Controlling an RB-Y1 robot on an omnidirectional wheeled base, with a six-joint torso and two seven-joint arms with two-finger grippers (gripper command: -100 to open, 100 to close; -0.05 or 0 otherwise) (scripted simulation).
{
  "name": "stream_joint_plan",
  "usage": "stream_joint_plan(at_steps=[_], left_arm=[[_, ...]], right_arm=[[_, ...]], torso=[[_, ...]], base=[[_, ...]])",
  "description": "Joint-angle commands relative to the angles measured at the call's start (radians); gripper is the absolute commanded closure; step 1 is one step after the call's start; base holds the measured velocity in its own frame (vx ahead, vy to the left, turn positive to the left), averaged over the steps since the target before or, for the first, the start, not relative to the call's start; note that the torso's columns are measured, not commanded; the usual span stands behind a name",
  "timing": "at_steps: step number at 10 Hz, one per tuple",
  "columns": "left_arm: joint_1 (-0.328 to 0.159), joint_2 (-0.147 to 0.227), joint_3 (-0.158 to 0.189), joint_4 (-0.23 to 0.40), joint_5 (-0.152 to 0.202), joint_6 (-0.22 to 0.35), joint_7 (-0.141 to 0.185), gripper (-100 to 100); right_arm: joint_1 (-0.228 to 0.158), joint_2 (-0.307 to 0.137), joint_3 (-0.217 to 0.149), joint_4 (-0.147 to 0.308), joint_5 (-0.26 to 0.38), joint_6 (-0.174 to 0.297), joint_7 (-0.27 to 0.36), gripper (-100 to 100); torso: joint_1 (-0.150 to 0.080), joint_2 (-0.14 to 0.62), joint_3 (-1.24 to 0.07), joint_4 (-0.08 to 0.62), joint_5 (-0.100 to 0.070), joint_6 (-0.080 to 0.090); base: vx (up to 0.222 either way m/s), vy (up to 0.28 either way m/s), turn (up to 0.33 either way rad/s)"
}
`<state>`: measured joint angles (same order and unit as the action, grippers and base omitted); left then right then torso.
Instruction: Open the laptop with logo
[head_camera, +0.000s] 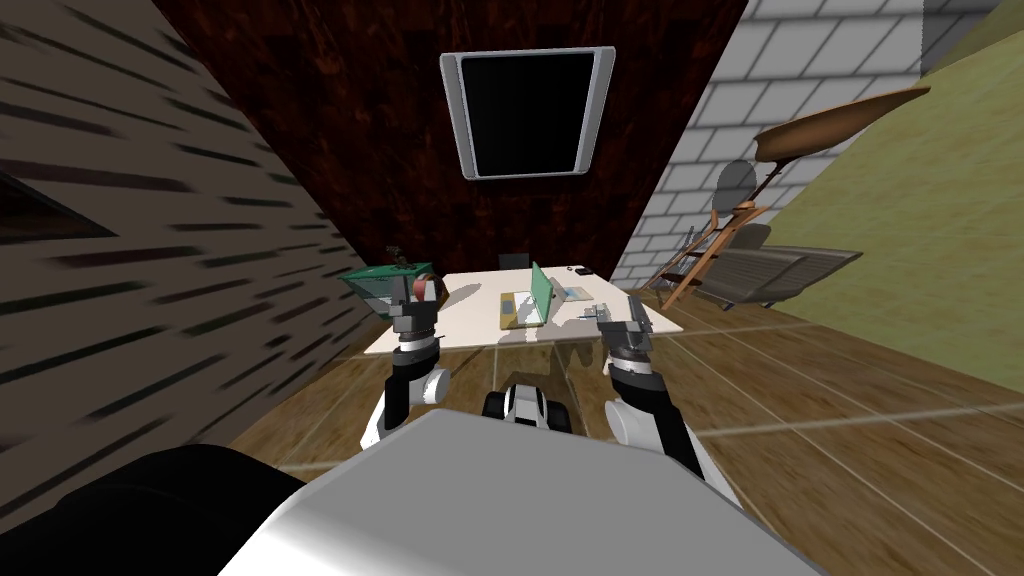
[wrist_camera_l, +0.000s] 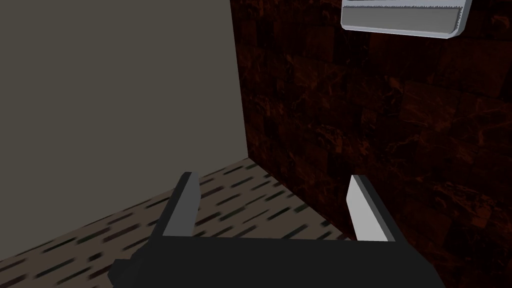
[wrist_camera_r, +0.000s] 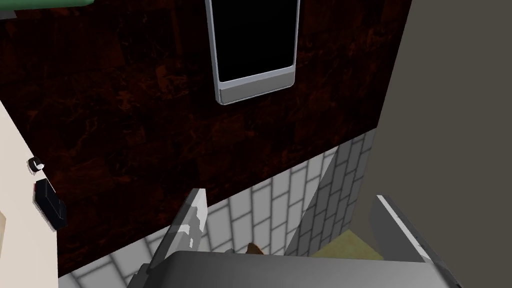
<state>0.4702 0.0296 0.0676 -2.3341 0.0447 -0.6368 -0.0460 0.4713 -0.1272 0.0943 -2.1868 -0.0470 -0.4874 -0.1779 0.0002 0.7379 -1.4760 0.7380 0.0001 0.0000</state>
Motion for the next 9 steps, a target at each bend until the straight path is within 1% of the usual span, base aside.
stream_joint_plan(at_steps=[1, 2, 3, 4, 5, 6, 7, 8, 9], left_arm=[[0.000, 0.000, 0.000, 0.000, 0.000, 0.000, 0.000, 0], [0.000, 0.000, 0.000, 0.000, 0.000, 0.000, 0.000, 0], [0.000, 0.000, 0.000, 0.000, 0.000, 0.000, 0.000, 0], [0.000, 0.000, 0.000, 0.000, 0.000, 0.000, 0.000, 0], [0.000, 0.000, 0.000, 0.000, 0.000, 0.000, 0.000, 0], [0.000, 0.000, 0.000, 0.000, 0.000, 0.000, 0.000, 0], [0.000, 0.000, 0.000, 0.000, 0.000, 0.000, 0.000, 0], [0.000, 0.000, 0.000, 0.000, 0.000, 0.000, 0.000, 0], [0.000, 0.000, 0.000, 0.000, 0.000, 0.000, 0.000, 0]], right_arm=[[0.000, -0.011, 0.014, 0.015, -0.040, -0.009, -0.068, -100], [0.002, -0.015, 0.024, 0.024, -0.067, -0.016, -0.095, -100], [0.002, -0.015, 0.024, 0.024, -0.067, -0.016, -0.108, -100], [0.004, -0.018, 0.033, 0.033, -0.096, -0.024, -0.145, -100], [0.004, -0.018, 0.033, 0.033, -0.096, -0.024, -0.150, -100], [0.007, -0.021, 0.044, 0.042, -0.126, -0.031, -0.191, -100], [0.007, -0.021, 0.044, 0.042, -0.126, -0.031, -0.195, -100], [0.009, -0.022, 0.054, 0.051, -0.157, -0.039, -0.236, -100], [0.009, -0.022, 0.054, 0.051, -0.157, -0.039, -0.241, -100]], torso=[[0.000, 0.000, 0.000, 0.000, 0.000, 0.000], [0.000, 0.001, 0.000, 0.000, 0.000, 0.000], [0.000, 0.000, 0.000, 0.000, 0.000, 0.000], [0.000, 0.000, 0.000, 0.000, 0.000, 0.000], [0.000, 0.000, 0.000, 0.000, 0.000, 0.000], [0.000, 0.000, 0.000, 0.000, 0.000, 0.000], [0.000, 0.000, 0.000, 0.000, 0.000, 0.000], [0.000, 0.000, 0.000, 0.000, 0.000, 0.000], [0.000, 0.000, 0.000, 0.000, 0.000, 0.000]], base=[[0.012, -0.004, 0.046], [0.018, -0.004, 0.099], [0.014, -0.004, 0.038], [0.013, -0.005, 0.045], [0.011, -0.005, 0.042], [0.015, -0.005, 0.075], [0.012, -0.005, 0.040], [0.014, -0.004, 0.066], [0.011, -0.004, 0.039]])
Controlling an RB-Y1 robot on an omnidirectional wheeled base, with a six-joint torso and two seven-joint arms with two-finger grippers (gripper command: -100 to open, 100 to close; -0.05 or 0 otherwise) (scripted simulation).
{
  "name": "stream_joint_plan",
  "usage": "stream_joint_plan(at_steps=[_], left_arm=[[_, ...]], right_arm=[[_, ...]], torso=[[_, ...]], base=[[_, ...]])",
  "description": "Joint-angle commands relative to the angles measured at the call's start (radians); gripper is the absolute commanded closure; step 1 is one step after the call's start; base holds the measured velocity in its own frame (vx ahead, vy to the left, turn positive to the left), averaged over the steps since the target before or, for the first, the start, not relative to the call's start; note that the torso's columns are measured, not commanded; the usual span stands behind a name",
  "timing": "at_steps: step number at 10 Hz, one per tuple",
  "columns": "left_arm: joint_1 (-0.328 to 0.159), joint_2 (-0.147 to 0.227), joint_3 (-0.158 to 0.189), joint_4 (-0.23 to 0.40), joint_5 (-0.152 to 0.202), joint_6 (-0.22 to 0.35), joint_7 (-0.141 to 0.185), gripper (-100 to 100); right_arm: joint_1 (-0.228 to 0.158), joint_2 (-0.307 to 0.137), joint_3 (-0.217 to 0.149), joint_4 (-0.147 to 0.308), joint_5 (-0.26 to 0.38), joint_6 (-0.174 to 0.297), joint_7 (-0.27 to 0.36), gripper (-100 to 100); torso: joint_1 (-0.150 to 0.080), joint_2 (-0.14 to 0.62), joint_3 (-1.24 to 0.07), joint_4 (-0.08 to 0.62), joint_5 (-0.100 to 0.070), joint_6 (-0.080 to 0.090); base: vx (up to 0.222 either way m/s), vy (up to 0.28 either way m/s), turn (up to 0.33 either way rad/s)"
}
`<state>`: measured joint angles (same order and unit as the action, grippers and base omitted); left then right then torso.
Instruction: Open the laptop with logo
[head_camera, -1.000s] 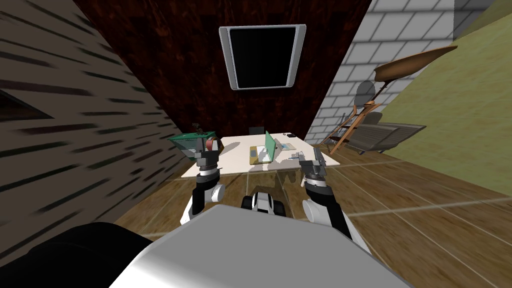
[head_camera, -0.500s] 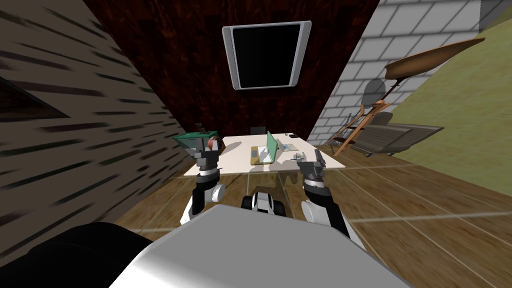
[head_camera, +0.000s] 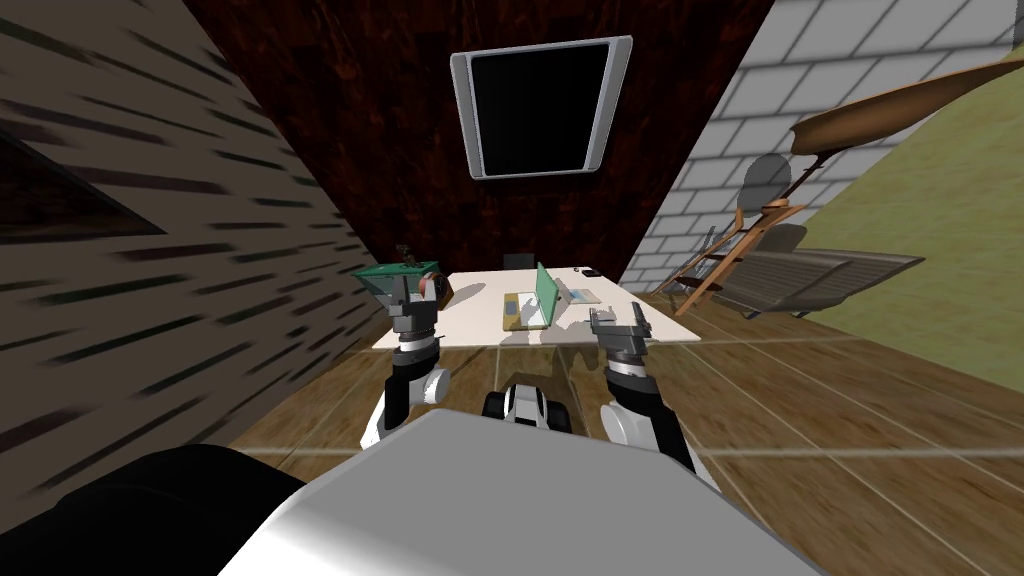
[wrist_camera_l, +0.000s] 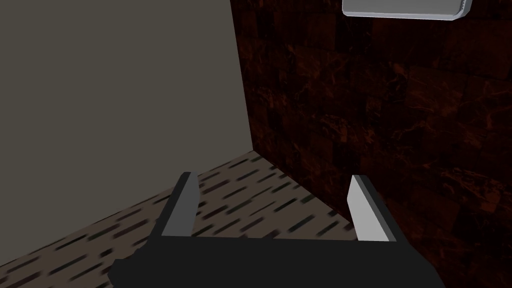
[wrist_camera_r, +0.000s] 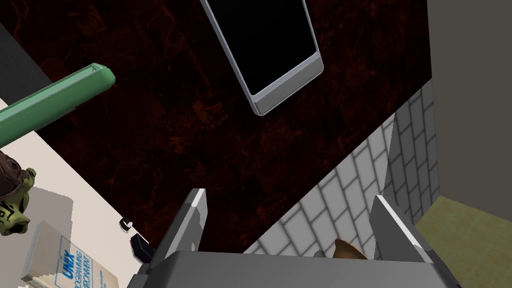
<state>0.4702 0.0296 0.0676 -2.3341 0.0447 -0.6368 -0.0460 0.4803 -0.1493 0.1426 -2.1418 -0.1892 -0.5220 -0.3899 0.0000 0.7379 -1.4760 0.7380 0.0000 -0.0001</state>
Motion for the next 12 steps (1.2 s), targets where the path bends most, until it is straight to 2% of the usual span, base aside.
stream_joint_plan(at_steps=[1, 2, 5, 6, 7, 8, 9, 10, 11, 12], left_arm=[[0.000, 0.000, 0.000, 0.000, 0.000, 0.000, 0.000, 0], [0.000, 0.000, 0.000, 0.000, 0.000, 0.000, 0.000, 0], [0.000, 0.000, 0.000, 0.000, 0.000, 0.000, 0.000, 0], [0.000, 0.000, 0.000, 0.000, 0.000, 0.000, 0.000, 0], [0.000, 0.000, 0.000, 0.000, 0.000, 0.000, 0.000, 0], [0.000, 0.000, 0.000, 0.000, 0.000, 0.000, 0.000, 0], [0.000, 0.000, 0.000, 0.000, 0.000, 0.000, 0.000, 0], [0.000, 0.000, 0.000, 0.000, 0.000, 0.000, 0.000, 0], [0.000, 0.000, 0.000, 0.000, 0.000, 0.000, 0.000, 0], [0.000, 0.000, 0.000, 0.000, 0.000, 0.000, 0.000, 0]], right_arm=[[0.002, -0.001, 0.017, 0.015, -0.047, -0.013, -0.070, -100], [0.002, -0.001, 0.017, 0.015, -0.047, -0.013, -0.077, -100], [0.004, -0.002, 0.042, 0.034, -0.114, -0.030, -0.163, -100], [0.004, -0.002, 0.042, 0.034, -0.114, -0.030, -0.175, -100], [0.004, -0.002, 0.056, 0.044, -0.147, -0.039, -0.212, -100], [0.004, -0.002, 0.056, 0.044, -0.147, -0.039, -0.225, -100], [0.002, -0.003, 0.071, 0.054, -0.182, -0.048, -0.262, -100], [0.002, -0.003, 0.071, 0.054, -0.182, -0.048, -0.275, -100], [-0.001, -0.005, 0.086, 0.065, -0.216, -0.056, -0.311, -100], [-0.001, -0.005, 0.086, 0.065, -0.216, -0.056, -0.325, -100]], torso=[[0.000, 0.000, 0.000, 0.000, 0.000, 0.000], [0.000, 0.000, 0.000, 0.000, 0.000, 0.000], [0.000, 0.000, 0.000, 0.000, 0.000, 0.000], [0.000, 0.000, 0.000, 0.000, 0.000, 0.000], [0.000, 0.000, 0.000, 0.000, 0.000, 0.000], [0.000, 0.000, 0.000, 0.000, 0.000, 0.000], [0.000, 0.000, 0.000, 0.000, 0.000, 0.000], [0.000, 0.000, 0.000, 0.000, 0.000, 0.000], [0.000, 0.000, 0.000, 0.000, 0.000, 0.000], [0.000, 0.000, 0.000, 0.000, 0.000, 0.000]], base=[[0.013, -0.004, 0.086], [0.011, -0.006, 0.041], [0.015, -0.008, 0.058], [0.012, -0.010, 0.046], [0.015, -0.009, 0.076], [0.013, -0.009, 0.043], [0.014, -0.010, 0.086], [0.013, -0.011, 0.045], [0.016, -0.015, 0.078], [0.012, -0.016, 0.039]])
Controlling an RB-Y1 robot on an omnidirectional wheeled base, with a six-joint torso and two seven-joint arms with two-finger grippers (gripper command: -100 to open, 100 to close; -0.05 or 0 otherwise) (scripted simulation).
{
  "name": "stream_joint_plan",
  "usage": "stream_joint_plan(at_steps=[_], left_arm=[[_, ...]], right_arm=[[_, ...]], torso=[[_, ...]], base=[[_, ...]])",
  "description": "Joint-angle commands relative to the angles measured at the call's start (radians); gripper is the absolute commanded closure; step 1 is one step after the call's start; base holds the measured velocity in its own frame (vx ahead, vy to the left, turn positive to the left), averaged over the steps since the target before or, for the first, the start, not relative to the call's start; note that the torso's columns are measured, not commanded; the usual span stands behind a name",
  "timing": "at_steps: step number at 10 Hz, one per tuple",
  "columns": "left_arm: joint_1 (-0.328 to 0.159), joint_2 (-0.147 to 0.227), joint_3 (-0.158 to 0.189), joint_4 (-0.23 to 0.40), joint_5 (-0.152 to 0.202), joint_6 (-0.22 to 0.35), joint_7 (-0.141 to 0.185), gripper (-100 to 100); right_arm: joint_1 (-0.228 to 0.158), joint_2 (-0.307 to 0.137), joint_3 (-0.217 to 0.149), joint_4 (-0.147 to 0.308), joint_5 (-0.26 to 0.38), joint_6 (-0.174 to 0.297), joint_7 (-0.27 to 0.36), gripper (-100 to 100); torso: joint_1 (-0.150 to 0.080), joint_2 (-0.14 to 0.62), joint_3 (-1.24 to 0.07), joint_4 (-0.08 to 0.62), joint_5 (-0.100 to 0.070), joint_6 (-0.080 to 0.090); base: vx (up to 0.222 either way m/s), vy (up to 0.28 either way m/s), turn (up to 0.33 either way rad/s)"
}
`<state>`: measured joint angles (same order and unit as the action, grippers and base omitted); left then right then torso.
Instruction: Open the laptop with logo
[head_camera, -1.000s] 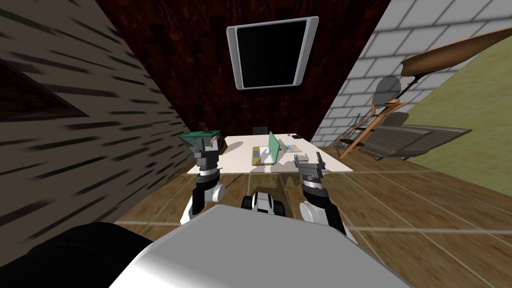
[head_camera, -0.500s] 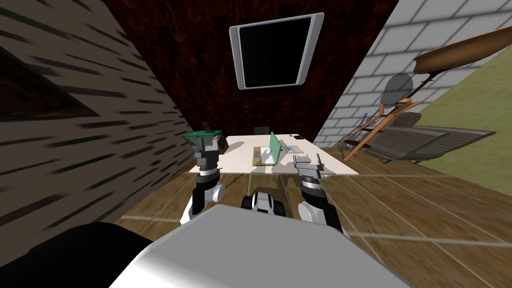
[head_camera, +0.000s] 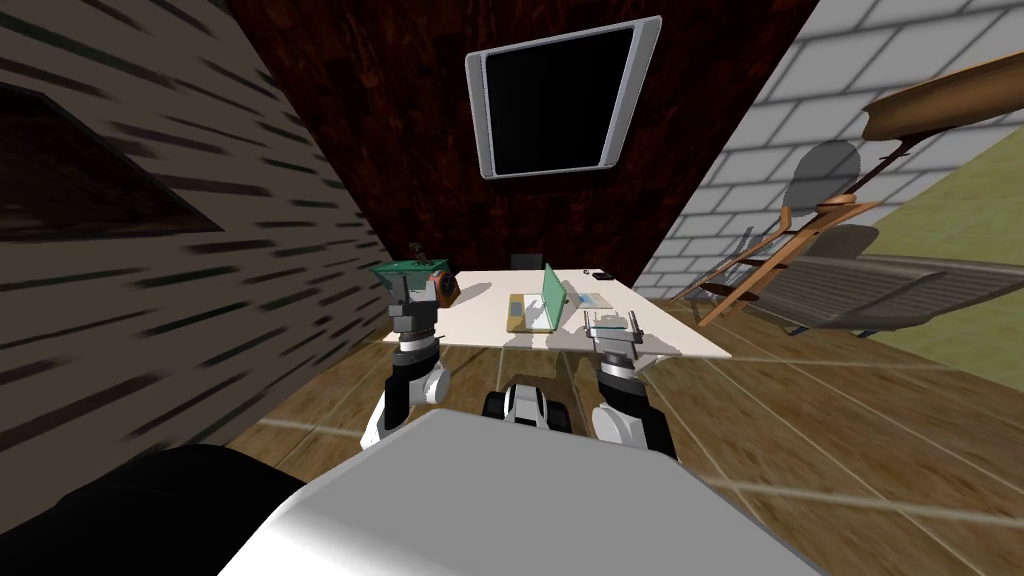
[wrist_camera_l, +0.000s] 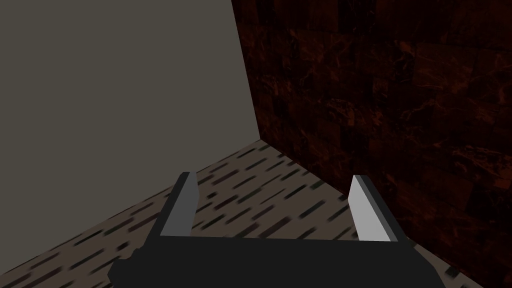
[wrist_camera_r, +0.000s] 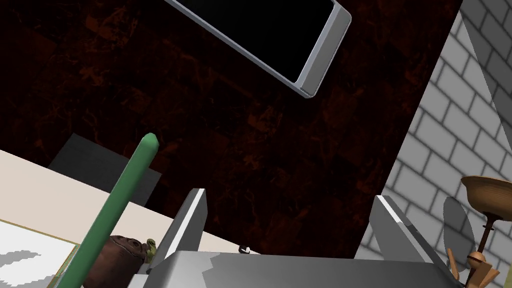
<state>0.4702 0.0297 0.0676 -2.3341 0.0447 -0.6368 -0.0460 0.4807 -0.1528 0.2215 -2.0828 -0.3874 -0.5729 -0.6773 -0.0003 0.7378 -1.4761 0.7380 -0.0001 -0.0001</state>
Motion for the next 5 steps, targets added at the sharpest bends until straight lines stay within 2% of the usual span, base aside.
stream_joint_plan(at_steps=[1, 2, 5], left_arm=[[0.000, 0.000, 0.000, 0.000, 0.000, 0.000, 0.000, 0], [0.000, 0.000, 0.000, 0.000, 0.000, 0.000, 0.000, 0], [0.000, 0.000, 0.000, 0.000, 0.000, 0.000, 0.000, 0]], right_arm=[[-0.007, -0.003, 0.024, 0.017, -0.051, -0.013, -0.073, -100], [-0.007, -0.003, 0.024, 0.017, -0.051, -0.013, -0.087, -100], [-0.022, -0.007, 0.060, 0.042, -0.119, -0.029, -0.172, -100]], torso=[[0.000, 0.000, 0.000, 0.000, 0.000, 0.000], [0.000, 0.000, 0.000, 0.000, 0.000, 0.000], [0.000, 0.000, 0.000, 0.000, 0.000, 0.000]], base=[[0.012, -0.019, 0.065], [0.009, -0.016, 0.052], [0.012, -0.021, 0.063]])
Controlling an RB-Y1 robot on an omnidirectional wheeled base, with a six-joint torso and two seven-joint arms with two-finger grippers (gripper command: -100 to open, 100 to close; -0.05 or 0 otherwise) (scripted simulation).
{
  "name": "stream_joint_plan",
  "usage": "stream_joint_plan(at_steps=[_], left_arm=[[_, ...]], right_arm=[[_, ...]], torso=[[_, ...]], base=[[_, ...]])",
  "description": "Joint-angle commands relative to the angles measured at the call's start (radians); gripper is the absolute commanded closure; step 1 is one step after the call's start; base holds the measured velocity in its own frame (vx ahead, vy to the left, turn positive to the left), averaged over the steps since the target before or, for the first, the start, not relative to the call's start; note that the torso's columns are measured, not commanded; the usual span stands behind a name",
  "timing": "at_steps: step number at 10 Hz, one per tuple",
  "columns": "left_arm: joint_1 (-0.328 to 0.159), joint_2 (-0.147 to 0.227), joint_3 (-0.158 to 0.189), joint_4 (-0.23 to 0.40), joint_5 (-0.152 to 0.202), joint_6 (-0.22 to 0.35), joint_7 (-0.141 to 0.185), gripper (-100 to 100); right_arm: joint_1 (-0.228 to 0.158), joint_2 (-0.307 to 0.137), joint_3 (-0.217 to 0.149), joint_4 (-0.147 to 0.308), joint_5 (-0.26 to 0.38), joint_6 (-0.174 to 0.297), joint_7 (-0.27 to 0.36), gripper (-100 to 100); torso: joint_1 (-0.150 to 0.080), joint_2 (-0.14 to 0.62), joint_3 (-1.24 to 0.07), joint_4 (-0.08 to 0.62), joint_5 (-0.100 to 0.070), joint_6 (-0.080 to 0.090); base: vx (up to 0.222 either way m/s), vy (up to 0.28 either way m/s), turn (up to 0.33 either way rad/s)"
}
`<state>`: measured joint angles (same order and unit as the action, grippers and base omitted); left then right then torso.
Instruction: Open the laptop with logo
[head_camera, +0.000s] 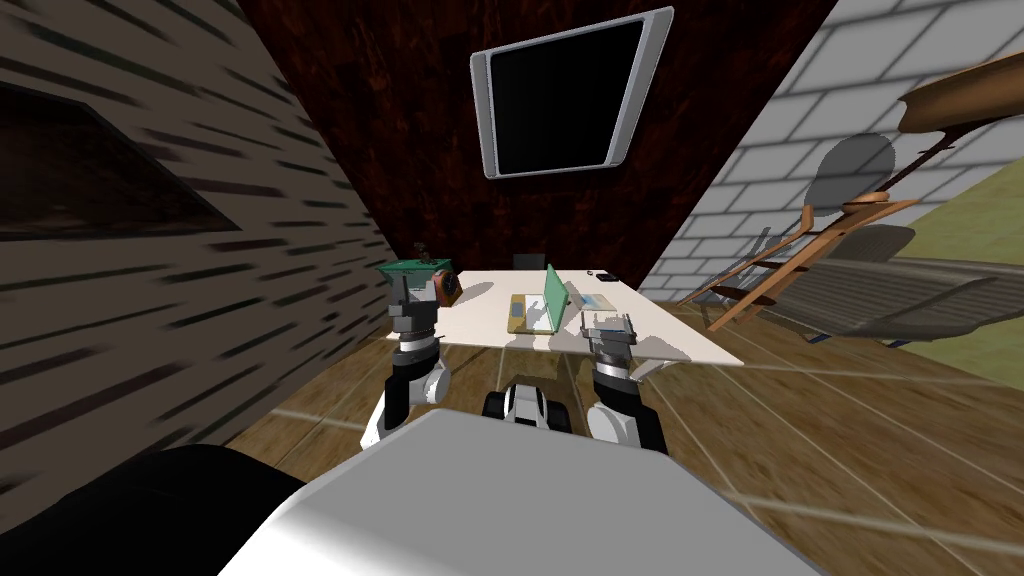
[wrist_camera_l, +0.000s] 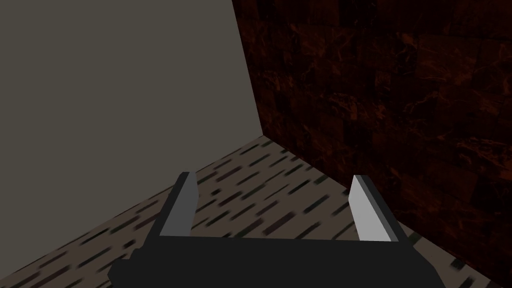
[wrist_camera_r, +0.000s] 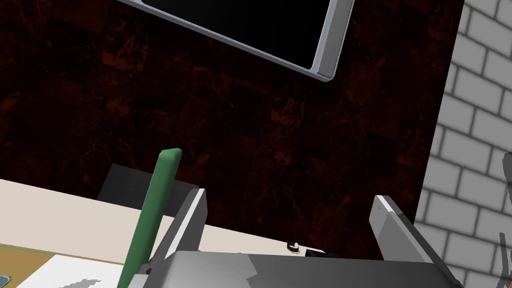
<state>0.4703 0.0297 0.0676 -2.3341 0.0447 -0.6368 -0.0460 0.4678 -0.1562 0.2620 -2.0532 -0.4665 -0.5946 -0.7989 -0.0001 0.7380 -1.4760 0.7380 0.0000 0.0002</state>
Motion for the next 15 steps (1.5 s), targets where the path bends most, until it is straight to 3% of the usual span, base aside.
stream_joint_plan(at_steps=[1, 8, 11, 13, 14, 15], left_arm=[[0.000, 0.000, 0.000, 0.000, 0.000, 0.000, 0.000, 0], [0.000, 0.000, 0.000, 0.000, 0.000, 0.000, 0.000, 0], [0.000, 0.000, 0.000, 0.000, 0.000, 0.000, 0.000, 0], [0.000, 0.000, 0.000, 0.000, 0.000, 0.000, 0.000, 0], [0.000, 0.000, 0.000, 0.000, 0.000, 0.000, 0.000, 0], [0.000, 0.000, 0.000, 0.000, 0.000, 0.000, 0.000, 0]], right_arm=[[-0.009, -0.003, 0.019, 0.012, -0.039, -0.007, -0.063, -100], [-0.061, -0.015, 0.101, 0.067, -0.168, -0.034, -0.243, -100], [-0.078, -0.019, 0.123, 0.081, -0.199, -0.040, -0.291, -100], [-0.114, -0.028, 0.168, 0.110, -0.258, -0.050, -0.357, -100], [-0.114, -0.028, 0.168, 0.110, -0.258, -0.050, -0.374, -100], [-0.133, -0.032, 0.190, 0.124, -0.287, -0.055, -0.411, -100]], torso=[[0.000, 0.000, 0.000, 0.000, 0.000, 0.000], [0.000, 0.000, 0.000, 0.000, 0.000, 0.000], [0.000, 0.000, 0.000, 0.000, 0.000, 0.000], [0.000, 0.000, 0.000, 0.000, 0.000, 0.000], [-0.001, 0.000, 0.000, 0.000, 0.000, 0.000], [0.000, 0.000, 0.000, 0.000, 0.000, 0.000]], base=[[0.010, -0.021, 0.045], [0.009, -0.028, 0.056], [0.007, -0.031, 0.048], [0.003, -0.046, 0.074], [0.005, -0.047, 0.033], [0.011, -0.042, 0.062]])
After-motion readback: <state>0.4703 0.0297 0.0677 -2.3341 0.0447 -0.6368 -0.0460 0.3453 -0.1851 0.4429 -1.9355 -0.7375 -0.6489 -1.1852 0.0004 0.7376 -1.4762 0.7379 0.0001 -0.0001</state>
